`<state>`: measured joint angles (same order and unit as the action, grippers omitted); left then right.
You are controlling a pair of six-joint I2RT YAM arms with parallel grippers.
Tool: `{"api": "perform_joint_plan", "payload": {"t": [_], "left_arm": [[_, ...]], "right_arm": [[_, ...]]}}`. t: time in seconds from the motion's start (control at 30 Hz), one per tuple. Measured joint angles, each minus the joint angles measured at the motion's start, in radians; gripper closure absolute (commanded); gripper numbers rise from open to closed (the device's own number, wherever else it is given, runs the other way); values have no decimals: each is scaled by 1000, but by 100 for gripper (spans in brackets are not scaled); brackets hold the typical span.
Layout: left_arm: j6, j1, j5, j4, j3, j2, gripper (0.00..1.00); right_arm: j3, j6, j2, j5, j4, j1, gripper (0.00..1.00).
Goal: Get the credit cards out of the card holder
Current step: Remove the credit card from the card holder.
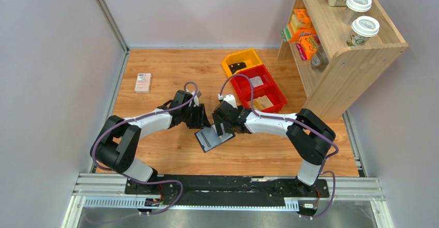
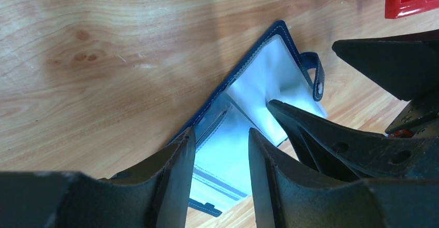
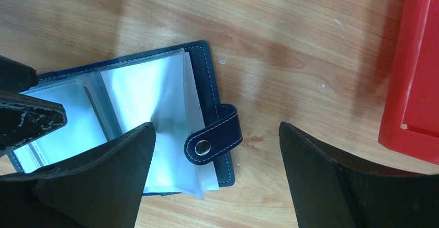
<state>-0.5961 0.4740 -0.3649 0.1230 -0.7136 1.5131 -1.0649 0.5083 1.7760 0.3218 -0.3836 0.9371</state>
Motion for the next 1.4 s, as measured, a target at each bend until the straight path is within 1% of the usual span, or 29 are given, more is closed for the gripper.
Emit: {"api": "perform_joint_plan", "payload": {"t": [0.5,0.7,0.83,0.97,1.13,1.4], "left_arm": [[-5,16,-22,0,0,-24,57],[-6,16,-23,0,0,-27,66],[-8,16,-24,-1,0,-27,66],[-16,17,-29,-6,0,-27,58],[-30,18,-38,-9,0,-27,54],[-37,18,-48,-10,0,-27,53]], "right_arm": [[2,1,0,-10,1,-3,7],[4,4,0,-19,7,-6,7],[7,11,0,-31,11,-11,7],[21,17,-8,-45,27,-18,7],[36,19,-24,-62,38,-26,6],[37,18,-62,-71,43,-32,5]]}}
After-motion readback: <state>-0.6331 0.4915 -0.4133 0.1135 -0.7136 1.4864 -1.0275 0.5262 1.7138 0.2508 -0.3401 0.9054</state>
